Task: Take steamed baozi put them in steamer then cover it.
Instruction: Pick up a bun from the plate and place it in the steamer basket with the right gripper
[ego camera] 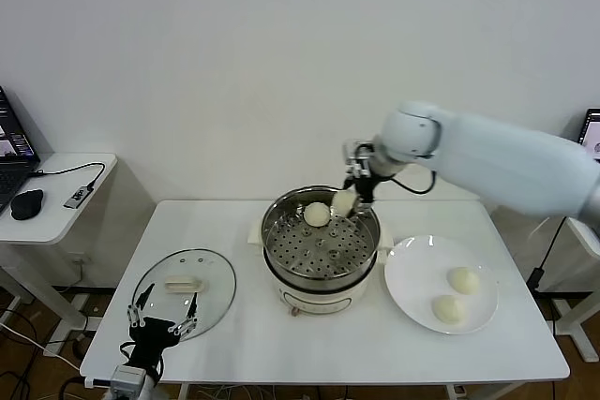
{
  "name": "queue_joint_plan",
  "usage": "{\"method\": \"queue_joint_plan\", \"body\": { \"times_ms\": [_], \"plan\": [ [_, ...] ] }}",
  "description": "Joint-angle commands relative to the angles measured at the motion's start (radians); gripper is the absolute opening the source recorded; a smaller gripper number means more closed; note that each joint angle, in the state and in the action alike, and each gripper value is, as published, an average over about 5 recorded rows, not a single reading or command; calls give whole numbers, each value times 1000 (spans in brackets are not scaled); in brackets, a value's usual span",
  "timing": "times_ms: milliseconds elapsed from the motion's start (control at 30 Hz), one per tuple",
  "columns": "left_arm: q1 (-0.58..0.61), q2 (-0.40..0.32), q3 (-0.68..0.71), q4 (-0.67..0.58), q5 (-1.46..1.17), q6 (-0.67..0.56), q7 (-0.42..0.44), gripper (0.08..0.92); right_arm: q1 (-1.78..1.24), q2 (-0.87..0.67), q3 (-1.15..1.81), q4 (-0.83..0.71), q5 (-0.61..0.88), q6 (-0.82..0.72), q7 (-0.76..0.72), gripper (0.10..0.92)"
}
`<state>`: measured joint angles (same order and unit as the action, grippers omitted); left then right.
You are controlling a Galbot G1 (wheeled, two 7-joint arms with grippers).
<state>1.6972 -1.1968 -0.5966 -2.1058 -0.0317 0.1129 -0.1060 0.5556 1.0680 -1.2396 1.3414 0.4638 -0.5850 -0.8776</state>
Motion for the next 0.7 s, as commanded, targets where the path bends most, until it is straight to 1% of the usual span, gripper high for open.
{"method": "queue_joint_plan", "body": {
  "times_ms": [33, 700],
  "plan": [
    [2, 0, -4, 0, -1, -1, 0, 823, -73, 194, -2, -87, 70, -108, 67, 636],
    [1, -3, -12, -3, -6, -5, -1, 823, -165, 286, 23, -205, 21, -129, 96, 636]
  ]
}}
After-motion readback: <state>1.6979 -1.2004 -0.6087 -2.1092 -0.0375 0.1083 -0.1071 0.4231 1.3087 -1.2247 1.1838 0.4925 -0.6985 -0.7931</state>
